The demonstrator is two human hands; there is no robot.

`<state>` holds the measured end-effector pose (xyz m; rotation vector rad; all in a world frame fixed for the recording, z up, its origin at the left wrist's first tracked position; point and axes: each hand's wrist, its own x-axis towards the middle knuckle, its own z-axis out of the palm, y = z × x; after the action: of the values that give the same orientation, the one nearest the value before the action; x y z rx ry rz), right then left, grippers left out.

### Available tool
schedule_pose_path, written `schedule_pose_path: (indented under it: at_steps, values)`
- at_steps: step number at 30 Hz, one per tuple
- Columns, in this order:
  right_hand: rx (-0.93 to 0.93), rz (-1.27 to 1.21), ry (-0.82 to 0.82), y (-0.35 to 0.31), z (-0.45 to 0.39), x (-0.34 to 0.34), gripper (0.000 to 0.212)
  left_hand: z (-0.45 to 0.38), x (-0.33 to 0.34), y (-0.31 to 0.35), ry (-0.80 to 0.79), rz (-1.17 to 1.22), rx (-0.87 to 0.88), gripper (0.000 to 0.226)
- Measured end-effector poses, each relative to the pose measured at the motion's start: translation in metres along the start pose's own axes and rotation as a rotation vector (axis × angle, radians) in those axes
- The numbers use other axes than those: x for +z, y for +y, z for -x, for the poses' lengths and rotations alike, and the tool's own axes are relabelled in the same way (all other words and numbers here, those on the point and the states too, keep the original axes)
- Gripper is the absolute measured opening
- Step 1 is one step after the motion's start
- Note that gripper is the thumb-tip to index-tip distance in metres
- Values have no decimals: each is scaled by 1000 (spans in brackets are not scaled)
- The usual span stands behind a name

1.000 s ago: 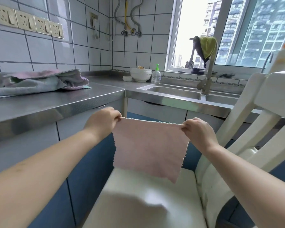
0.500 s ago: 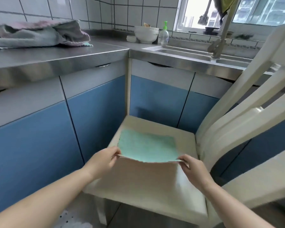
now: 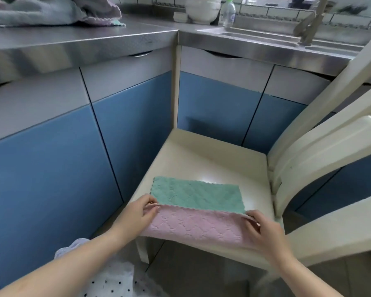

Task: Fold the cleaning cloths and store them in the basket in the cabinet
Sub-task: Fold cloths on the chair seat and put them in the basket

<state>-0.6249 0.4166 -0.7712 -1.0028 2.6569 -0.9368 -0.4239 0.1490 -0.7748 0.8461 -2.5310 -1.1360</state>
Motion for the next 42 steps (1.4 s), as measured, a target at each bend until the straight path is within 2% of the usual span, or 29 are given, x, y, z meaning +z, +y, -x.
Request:
schedule_pose_path:
  at_steps: [3, 7, 14, 21, 24, 27, 29, 31, 34, 37, 39, 42]
  values:
    - [5, -50, 71, -10, -22, -3, 6, -16, -2, 7, 116, 142, -77, 10]
    - [38, -42, 107, -16, -58, -1, 5, -42, -1, 16, 175, 255, -166, 17]
    - [179, 35, 37, -3, -98, 14, 13, -83, 5, 13, 190, 212, -229, 24]
    - [214, 43, 13, 10, -111, 26, 17, -106, 10, 6, 157, 87, -289, 25]
    - [203, 27, 106, 11, -112, 30, 26, -107, 12, 7, 197, -36, -234, 31]
    - [10, 119, 142, -5, -109, 40, 32, -102, 22, 9, 296, -260, 17, 32]
    - [-137, 193, 76, -24, -103, 55, 34, -93, 38, 16, 227, -305, 199, 39]
    - [-240, 327, 13, -42, -94, 75, 38, -81, 60, 30, 52, -370, 251, 48]
    - [-294, 446, -147, -55, -82, 99, 48, -69, 86, 39, -112, -569, 185, 53]
    - [-290, 509, -198, -44, -81, 104, 51, -66, 90, 32, -161, -758, 180, 66]
    - [-294, 540, -235, -36, -82, 97, 57, -68, 86, 25, -177, -782, 173, 65]
    - [-247, 530, -311, -21, -80, 81, 77, -66, 75, 16, -206, -789, 143, 82]
